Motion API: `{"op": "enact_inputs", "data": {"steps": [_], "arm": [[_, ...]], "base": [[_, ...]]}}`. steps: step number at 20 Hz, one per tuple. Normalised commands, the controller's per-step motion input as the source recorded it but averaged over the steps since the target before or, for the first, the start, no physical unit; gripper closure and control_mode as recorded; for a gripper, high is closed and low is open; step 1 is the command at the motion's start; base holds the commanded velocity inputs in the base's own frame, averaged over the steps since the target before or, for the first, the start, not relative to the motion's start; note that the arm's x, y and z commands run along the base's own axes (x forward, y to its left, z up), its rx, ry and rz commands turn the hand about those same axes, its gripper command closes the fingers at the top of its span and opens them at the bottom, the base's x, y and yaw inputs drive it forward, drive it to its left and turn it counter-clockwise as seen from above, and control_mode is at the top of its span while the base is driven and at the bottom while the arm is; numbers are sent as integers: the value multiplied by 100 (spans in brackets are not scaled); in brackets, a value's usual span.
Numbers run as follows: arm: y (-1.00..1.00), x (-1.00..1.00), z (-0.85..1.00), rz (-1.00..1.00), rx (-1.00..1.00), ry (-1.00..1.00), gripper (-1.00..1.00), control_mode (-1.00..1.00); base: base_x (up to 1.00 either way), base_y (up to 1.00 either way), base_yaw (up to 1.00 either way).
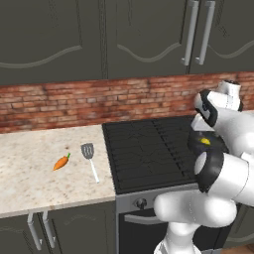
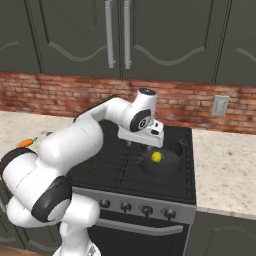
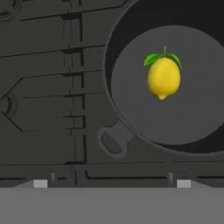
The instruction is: Put the lemon and carrot in the pot. Retrieve the spatula and lightly stir the vegetables in the pot.
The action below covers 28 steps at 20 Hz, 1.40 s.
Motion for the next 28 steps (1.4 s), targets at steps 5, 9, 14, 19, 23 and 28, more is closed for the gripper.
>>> {"op": "enact_inputs", "data": {"steps": [5,9,14,19,23,28], "arm": [[100,-29,16,1,-7,-3,-100,-100],[100,-15,4,6,-5,0,-100,-100],[100,-8,0,9,-1,-4,-100,-100],[100,-15,0,6,-2,-10,-100,-100],[100,-12,0,4,-1,-11,-100,-100],[100,-11,0,6,0,-13,-100,-100]], "base": [[0,0,0],[0,0,0],[0,0,0],[0,0,0],[0,0,0],[0,0,0]]}}
